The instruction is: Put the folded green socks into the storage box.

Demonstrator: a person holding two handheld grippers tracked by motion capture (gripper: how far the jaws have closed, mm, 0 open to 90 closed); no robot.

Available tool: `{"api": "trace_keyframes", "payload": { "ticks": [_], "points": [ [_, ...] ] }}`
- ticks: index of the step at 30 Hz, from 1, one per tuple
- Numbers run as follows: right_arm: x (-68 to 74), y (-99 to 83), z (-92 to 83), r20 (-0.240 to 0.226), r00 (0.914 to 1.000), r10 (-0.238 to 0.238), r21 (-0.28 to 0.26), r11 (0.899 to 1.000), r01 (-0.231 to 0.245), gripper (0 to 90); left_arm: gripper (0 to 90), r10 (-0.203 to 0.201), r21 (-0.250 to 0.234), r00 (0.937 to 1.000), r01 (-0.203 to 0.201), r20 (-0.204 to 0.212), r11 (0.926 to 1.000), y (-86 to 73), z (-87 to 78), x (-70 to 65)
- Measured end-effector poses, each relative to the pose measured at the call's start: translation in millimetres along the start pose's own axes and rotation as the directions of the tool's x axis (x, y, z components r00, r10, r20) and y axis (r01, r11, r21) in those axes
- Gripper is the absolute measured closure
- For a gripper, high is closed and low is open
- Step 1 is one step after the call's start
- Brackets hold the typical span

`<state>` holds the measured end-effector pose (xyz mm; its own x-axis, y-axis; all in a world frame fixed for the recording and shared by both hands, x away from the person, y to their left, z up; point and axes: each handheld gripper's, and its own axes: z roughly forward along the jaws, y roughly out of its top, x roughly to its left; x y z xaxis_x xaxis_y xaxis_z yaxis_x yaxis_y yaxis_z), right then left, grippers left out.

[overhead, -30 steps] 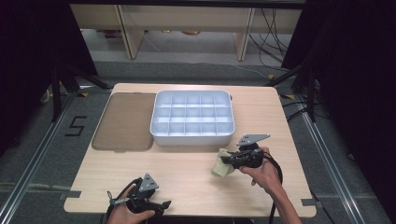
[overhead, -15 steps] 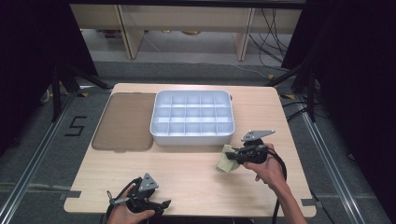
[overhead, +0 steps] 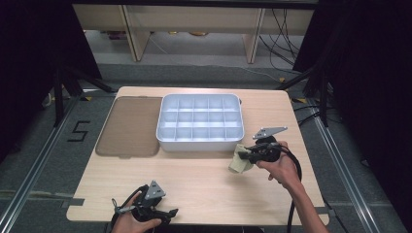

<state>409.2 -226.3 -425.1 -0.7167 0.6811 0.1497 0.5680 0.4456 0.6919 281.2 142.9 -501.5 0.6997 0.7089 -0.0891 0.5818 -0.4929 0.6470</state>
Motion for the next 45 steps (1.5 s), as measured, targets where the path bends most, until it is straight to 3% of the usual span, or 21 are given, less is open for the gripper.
{"api": "trace_keyframes", "payload": {
  "ticks": [1, 5, 6, 7, 12, 14, 18, 23, 24, 25, 26, 27, 29, 30, 33, 35, 39, 41, 42, 43, 45],
  "points": [
    [-2.3, 0.7, 1.1, 0.008, 0.9996, -0.026, -0.018, 0.999, 0.026, 74.5, 22.1, -0.001, -0.001, 1.0, 0.001, 0.003, 1.0, -0.1, 0.0, -0.1],
    [-1.8, 5.7, -4.2, 0.008, 0.9998, -0.016, 0.004, 1.0, 0.016, 74.5, 22.1, -0.003, 0.002, 1.0, 0.003, -0.007, 1.0, -0.4, 0.6, 0.1],
    [-1.8, 5.9, -2.0, 0.017, 0.9995, -0.028, -0.024, 0.999, 0.028, 74.5, 22.1, 0.001, 0.002, 1.0, -0.001, -0.005, 1.0, -0.3, 0.5, 0.2],
    [-1.6, 9.1, -6.2, 0.011, 0.9993, -0.035, 0.014, 0.999, 0.035, 74.5, 22.1, 0.001, 0.001, 1.0, -0.001, 0.0, 1.0, -0.2, 0.3, -0.1],
    [0.3, 16.5, -8.2, 0.016, 0.9992, -0.036, 0.009, 0.999, 0.036, 74.5, 22.1, -0.002, 0.003, 1.0, 0.002, -0.008, 1.0, -0.5, 0.9, 0.1],
    [-0.4, 20.3, -10.1, 0.012, 0.9973, -0.072, 0.016, 0.997, 0.072, 74.5, 22.1, -0.003, 0.004, 1.0, 0.003, -0.007, 1.0, -0.6, 1.0, 0.2],
    [-0.4, 25.6, -12.4, 0.021, 0.9973, -0.071, 0.026, 0.997, 0.07, 74.5, 22.1, -0.019, -0.001, 0.9998, 0.019, 0.001, 0.9998, -0.7, 2.0, -0.8],
    [-1.2, 35.3, -12.6, 0.026, 0.9975, -0.065, 0.035, 0.997, 0.065, 74.5, 22.1, 0.003, 0.005, 1.0, -0.003, -0.003, 1.0, -0.4, 1.3, -0.1],
    [-0.6, 35.9, -10.9, 0.026, 0.998, -0.058, 0.011, 0.998, 0.057, 74.5, 22.1, 0.004, 0.005, 1.0, -0.004, 0.002, 1.0, -0.3, 1.0, -0.2],
    [-1.2, 38.7, -13.7, 0.02, 0.9975, -0.068, 0.04, 0.997, 0.067, 74.5, 22.1, 0.005, 0.004, 1.0, -0.005, 0.003, 1.0, -0.3, 1.2, -0.2],
    [-0.9, 39.3, -12.2, 0.055, 0.997, -0.054, 0.031, 0.998, 0.053, 74.5, 22.1, -0.001, 0.004, 1.0, 0.001, -0.005, 1.0, -0.4, 1.3, -0.6],
    [-1.5, 42.0, -13.9, 0.027, 0.9973, -0.069, 0.039, 0.997, 0.068, 74.5, 22.0, 0.002, 0.003, 1.0, -0.002, 0.004, 1.0, -0.2, 1.1, -0.5],
    [-2.4, 45.9, -14.0, 0.026, 0.9952, -0.094, 0.039, 0.995, 0.093, 74.5, 22.0, 0.008, 0.003, 1.0, -0.008, -0.005, 1.0, -0.2, 1.0, -0.3],
    [-0.4, 45.6, -13.2, 0.038, 0.9969, -0.069, 0.03, 0.997, 0.068, 74.5, 22.1, 0.007, 0.002, 1.0, -0.007, -0.004, 1.0, -0.3, 1.0, -0.3],
    [-2.4, 51.4, -15.5, 0.015, 0.9964, -0.084, 0.048, 0.995, 0.083, 74.5, 22.1, 0.005, 0.006, 1.0, -0.005, -0.001, 1.0, -0.2, 1.1, -0.1],
    [-3.2, 53.4, -13.5, 0.038, 0.9941, -0.102, 0.031, 0.994, 0.101, 74.5, 22.1, 0.001, 0.004, 1.0, -0.001, -0.003, 1.0, -0.5, 1.4, -1.1],
    [-3.6, 59.0, -13.4, 0.025, 0.9968, -0.076, 0.05, 0.996, 0.074, 74.5, 22.1, 0.002, 0.004, 1.0, -0.002, 0.007, 1.0, -0.4, 1.1, -1.5],
    [-6.4, 61.4, -12.2, 0.026, 0.994, -0.107, 0.056, 0.993, 0.105, 74.5, 22.0, 0.001, 0.003, 1.0, -0.001, 0.006, 1.0, -0.4, 1.1, -1.5],
    [-5.4, 62.5, -12.3, 0.032, 0.996, -0.083, 0.054, 0.995, 0.081, 74.4, 22.1, -0.001, 0.003, 1.0, 0.001, 0.005, 1.0, -0.4, 1.2, -1.4],
    [-8.0, 64.2, -11.4, 0.035, 0.9938, -0.105, 0.052, 0.993, 0.104, 74.4, 22.1, -0.001, 0.003, 1.0, 0.001, -0.002, 1.0, -0.5, 1.5, -1.3],
    [-7.6, 66.1, -9.9, 0.042, 0.9951, -0.09, 0.047, 0.995, 0.088, 74.5, 22.1, 0.002, 0.003, 1.0, -0.002, 0.006, 1.0, -0.5, 1.3, -1.7]
  ]
}}
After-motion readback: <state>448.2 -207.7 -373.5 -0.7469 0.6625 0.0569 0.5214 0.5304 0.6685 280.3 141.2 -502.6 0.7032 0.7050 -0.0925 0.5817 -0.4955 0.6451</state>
